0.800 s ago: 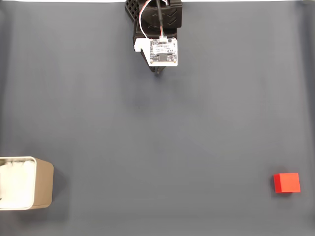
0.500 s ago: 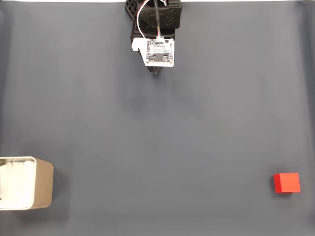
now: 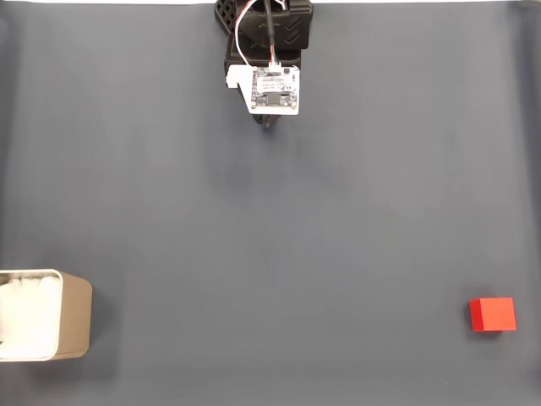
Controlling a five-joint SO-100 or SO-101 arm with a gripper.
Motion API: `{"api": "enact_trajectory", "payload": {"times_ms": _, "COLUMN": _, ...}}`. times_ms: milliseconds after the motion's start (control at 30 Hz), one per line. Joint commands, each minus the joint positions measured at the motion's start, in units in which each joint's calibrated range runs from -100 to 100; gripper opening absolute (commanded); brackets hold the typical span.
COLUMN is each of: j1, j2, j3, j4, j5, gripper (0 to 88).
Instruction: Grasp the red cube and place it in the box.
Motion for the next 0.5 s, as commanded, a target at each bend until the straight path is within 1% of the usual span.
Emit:
{"api": "enact_trajectory", "payload": {"times_ms": 0, "j1": 0.3, "j2": 0.2, "j3": 0.5, "j4": 1.4, "j5": 0.4, "gripper": 0.0}}
{"api": "enact_trajectory", "payload": {"times_ms": 400, "j1": 0.3, "j2": 0.2, "j3": 0.5, "j4": 1.4, "j5": 0.4, "gripper": 0.0}}
{"api": "enact_trajectory", "payload": {"times_ms": 467, "j1": 0.6, "j2": 0.2, "j3": 0.5, "j4": -0.5, "j5": -0.2, "gripper": 0.0}}
